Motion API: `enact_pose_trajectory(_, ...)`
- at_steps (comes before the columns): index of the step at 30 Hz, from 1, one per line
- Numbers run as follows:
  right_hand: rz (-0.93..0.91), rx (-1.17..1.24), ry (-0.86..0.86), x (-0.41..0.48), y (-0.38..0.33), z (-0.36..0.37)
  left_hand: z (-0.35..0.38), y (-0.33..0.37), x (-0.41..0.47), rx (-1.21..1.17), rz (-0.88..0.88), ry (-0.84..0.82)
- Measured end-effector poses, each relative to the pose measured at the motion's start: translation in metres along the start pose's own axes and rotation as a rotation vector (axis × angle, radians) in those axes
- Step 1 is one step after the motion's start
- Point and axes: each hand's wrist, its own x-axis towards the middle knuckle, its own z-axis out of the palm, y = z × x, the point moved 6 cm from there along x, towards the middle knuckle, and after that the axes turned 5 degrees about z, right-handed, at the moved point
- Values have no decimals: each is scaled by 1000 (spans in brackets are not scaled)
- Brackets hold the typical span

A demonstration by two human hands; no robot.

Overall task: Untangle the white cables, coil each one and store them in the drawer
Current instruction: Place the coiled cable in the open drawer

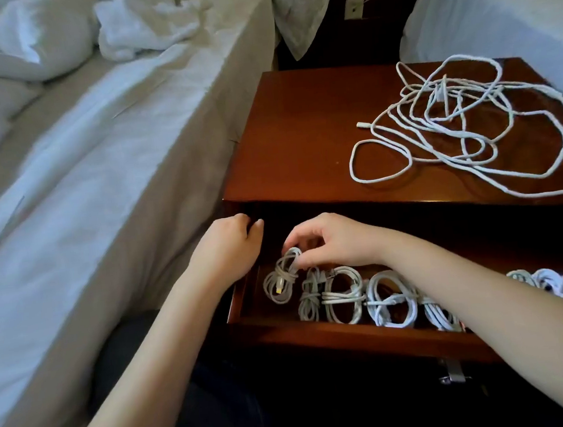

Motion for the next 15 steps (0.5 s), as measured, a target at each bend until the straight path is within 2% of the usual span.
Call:
enact_pose_trajectory(4, 30, -105, -149, 9, -1, 14, 3, -2, 1, 7, -10, -30)
enact_pose_trajectory(8, 66, -265, -198, 13, 1, 21, 4, -3, 3, 5, -15, -39)
enact_pose_trajectory(12, 56, -280, -177, 11, -1, 21, 3, -3, 2, -13, -29, -35)
enact_pose_trajectory(15, 30, -205, -76, 8, -2, 12, 1, -1, 1, 9, -32, -25)
